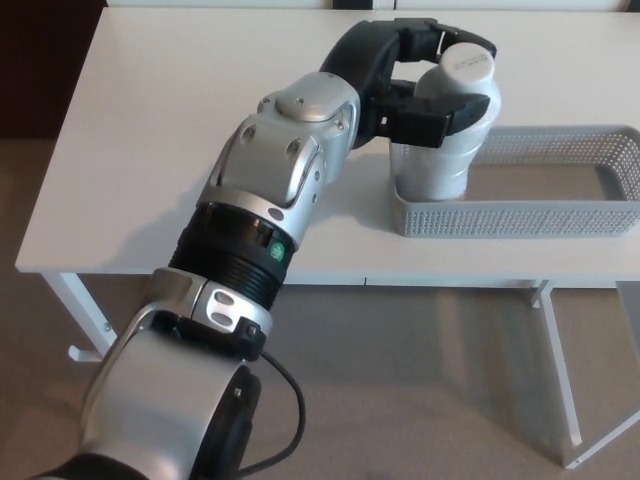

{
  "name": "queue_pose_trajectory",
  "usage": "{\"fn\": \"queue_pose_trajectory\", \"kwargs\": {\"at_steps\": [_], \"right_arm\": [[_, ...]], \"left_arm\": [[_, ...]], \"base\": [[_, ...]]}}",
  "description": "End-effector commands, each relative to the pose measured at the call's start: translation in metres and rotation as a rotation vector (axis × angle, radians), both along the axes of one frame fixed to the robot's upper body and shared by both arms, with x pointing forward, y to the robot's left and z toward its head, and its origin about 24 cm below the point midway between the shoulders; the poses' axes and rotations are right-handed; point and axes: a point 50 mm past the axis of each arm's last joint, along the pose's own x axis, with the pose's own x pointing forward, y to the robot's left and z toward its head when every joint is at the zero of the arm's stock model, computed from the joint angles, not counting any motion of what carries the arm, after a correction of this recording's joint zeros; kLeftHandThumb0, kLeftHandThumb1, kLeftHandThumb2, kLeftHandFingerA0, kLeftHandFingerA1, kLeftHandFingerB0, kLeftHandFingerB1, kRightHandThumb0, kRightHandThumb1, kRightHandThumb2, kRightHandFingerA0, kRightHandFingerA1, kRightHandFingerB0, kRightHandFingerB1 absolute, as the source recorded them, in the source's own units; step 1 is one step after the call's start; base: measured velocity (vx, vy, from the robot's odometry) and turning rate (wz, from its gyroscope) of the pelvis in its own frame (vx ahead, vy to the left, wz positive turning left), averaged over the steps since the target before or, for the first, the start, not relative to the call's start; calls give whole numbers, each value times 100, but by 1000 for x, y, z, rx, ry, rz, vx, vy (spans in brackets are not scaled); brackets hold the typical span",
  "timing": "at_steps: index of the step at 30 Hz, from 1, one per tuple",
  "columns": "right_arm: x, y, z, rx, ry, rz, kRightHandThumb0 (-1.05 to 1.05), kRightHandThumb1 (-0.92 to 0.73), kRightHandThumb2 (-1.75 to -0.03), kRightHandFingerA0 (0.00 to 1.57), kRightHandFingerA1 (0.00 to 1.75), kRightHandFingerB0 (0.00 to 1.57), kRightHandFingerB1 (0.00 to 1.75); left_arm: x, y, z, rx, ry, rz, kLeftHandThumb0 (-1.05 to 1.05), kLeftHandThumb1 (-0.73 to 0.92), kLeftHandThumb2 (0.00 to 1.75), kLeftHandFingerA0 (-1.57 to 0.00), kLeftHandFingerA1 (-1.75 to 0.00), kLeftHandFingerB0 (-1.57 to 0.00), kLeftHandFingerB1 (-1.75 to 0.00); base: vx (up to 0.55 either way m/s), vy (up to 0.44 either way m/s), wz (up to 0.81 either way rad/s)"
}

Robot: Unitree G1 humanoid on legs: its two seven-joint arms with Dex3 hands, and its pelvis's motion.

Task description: The robot walk up to a desk on which a bottle is kept on the left hand side and a container is kept on the right hand side. The robot uses its left hand to pick up the bottle and places it in the container.

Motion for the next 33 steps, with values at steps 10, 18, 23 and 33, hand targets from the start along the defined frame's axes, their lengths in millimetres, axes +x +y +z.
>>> {"fn": "queue_pose_trajectory", "kwargs": {"at_steps": [10,18,23,33], "right_arm": [[3,-7,7,-27,-10,2,-61,-38,-54,89,47,88,46],[4,-6,7,-26,-8,7,-62,-38,-54,89,47,88,46],[4,-7,7,-23,-7,0,-61,-38,-54,90,47,88,46],[-14,-13,3,-29,30,-24,-69,-30,-67,86,52,84,51]], "left_arm": [[3,5,17,66,-107,-141,-90,54,58,0,0,0,0],[4,6,30,85,-167,-167,-88,47,86,0,0,0,0],[3,14,80,20,-297,-150,-79,52,57,0,0,0,0],[-38,104,143,111,-732,-25,-80,46,79,0,0,0,0]], "base": [[0,0,0],[0,0,0],[0,0,0],[0,0,0]]}}
